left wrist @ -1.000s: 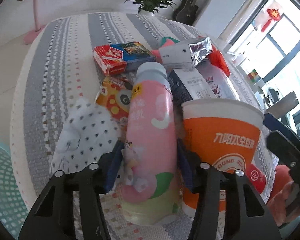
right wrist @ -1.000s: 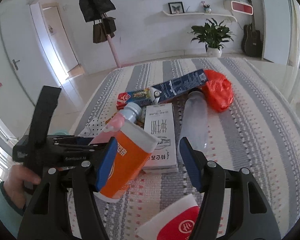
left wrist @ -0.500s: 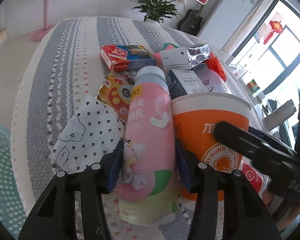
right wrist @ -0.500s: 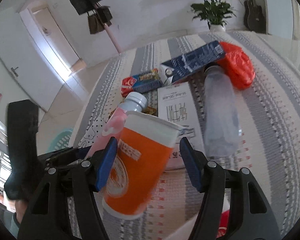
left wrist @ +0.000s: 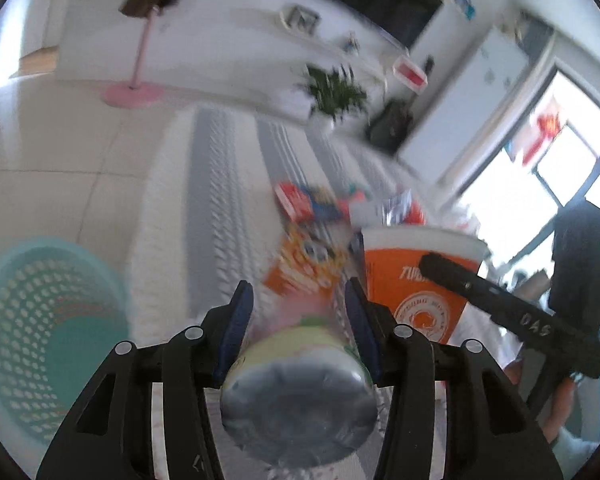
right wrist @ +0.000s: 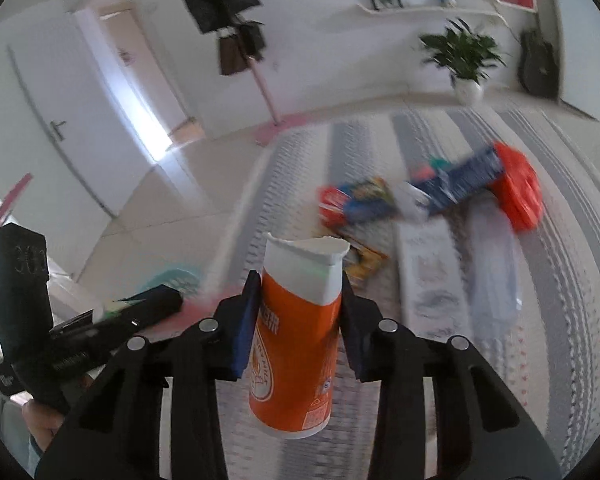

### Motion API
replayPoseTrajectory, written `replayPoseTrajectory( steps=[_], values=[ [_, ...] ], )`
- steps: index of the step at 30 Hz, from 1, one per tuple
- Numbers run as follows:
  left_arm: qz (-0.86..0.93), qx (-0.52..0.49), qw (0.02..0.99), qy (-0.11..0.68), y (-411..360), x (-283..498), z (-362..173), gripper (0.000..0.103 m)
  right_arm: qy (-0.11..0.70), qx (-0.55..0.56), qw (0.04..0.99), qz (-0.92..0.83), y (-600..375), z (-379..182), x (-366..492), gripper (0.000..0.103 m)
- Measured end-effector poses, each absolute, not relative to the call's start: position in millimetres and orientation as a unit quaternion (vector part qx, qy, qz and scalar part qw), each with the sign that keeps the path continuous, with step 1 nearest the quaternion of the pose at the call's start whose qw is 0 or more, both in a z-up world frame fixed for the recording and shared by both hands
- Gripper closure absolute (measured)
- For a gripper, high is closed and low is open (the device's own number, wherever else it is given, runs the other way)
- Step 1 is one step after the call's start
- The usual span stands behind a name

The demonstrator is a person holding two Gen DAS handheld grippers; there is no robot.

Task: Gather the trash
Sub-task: 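Carry both items to the teal basket and open both tools to drop them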

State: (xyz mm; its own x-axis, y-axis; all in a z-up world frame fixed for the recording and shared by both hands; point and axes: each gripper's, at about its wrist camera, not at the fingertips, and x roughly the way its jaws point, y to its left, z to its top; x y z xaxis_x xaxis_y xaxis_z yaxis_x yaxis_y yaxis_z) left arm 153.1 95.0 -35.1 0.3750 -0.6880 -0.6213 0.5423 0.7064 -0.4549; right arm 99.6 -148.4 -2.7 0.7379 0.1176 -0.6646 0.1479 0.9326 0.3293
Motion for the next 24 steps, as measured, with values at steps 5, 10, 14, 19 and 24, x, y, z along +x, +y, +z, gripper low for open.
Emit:
replayPoseTrajectory(
  steps=[5, 10, 14, 19, 24],
  values=[
    [-0.341, -0.137, 0.846, 0.387, 167, 155, -9, 0.062, 0.336, 0.145, 0.930, 0.030, -97, 32, 110, 0.069],
    [-0.310, -0.197, 0.849, 0.379, 235, 161, -17, 0.062, 0.342, 0.127, 0.928, 0.074, -42, 34, 130, 0.069],
    [-0.291, -0.225, 0.850, 0.377, 268, 173, -26, 0.102, 0.356, 0.120, 0.921, 0.102, -2, 20, 154, 0.069],
    [-0.252, -0.258, 0.853, 0.378, 308, 191, -47, 0.103, 0.382, 0.112, 0.909, 0.125, 44, -5, 181, 0.069],
    [-0.203, -0.250, 0.849, 0.419, 320, 205, -82, 0.103, 0.409, 0.106, 0.896, 0.133, 70, -33, 204, 0.068]
  ],
)
